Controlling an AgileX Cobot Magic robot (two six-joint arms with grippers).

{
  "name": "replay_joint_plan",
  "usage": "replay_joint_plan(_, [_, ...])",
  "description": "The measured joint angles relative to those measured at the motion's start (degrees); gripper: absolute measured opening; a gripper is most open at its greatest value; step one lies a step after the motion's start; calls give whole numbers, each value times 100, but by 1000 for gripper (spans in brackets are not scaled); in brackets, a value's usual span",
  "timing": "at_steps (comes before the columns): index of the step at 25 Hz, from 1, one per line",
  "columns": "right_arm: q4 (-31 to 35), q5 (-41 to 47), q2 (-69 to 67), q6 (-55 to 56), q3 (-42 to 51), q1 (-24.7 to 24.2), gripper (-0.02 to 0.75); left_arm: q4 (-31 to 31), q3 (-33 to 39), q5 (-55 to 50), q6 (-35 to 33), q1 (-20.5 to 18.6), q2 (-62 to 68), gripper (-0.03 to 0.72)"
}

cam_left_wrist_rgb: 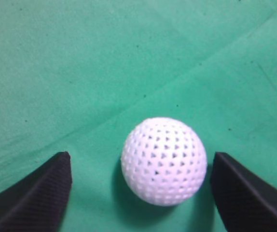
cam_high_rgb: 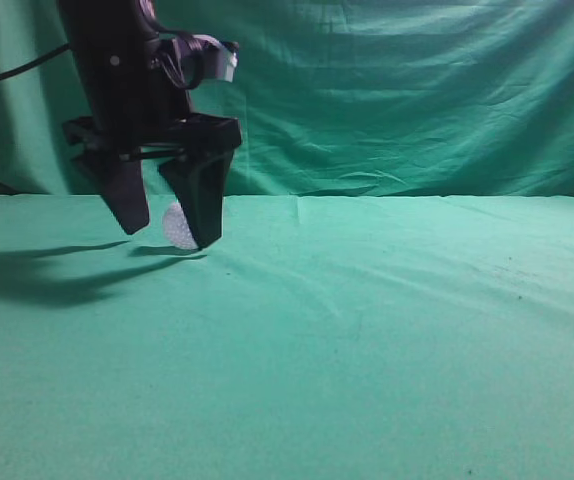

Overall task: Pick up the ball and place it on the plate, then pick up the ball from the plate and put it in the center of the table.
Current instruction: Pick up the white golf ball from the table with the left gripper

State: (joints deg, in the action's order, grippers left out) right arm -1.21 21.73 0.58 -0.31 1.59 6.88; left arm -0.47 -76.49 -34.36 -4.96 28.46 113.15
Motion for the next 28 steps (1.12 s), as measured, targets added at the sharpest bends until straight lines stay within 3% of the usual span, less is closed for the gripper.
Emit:
replay_joint_plan(21, [0,0,0,0,0,0,51,-218,-70,279,23,0,118,586])
replay_joint_plan(24, [0,0,0,0,0,0,51,-259,-70,279,23,0,118,467])
replay_joint_plan(26, [0,0,0,0,0,0,51,-269,-70,279,23,0,118,331])
replay_joint_plan(28, [0,0,0,0,0,0,51,-289,-70,279,32,0,118,300])
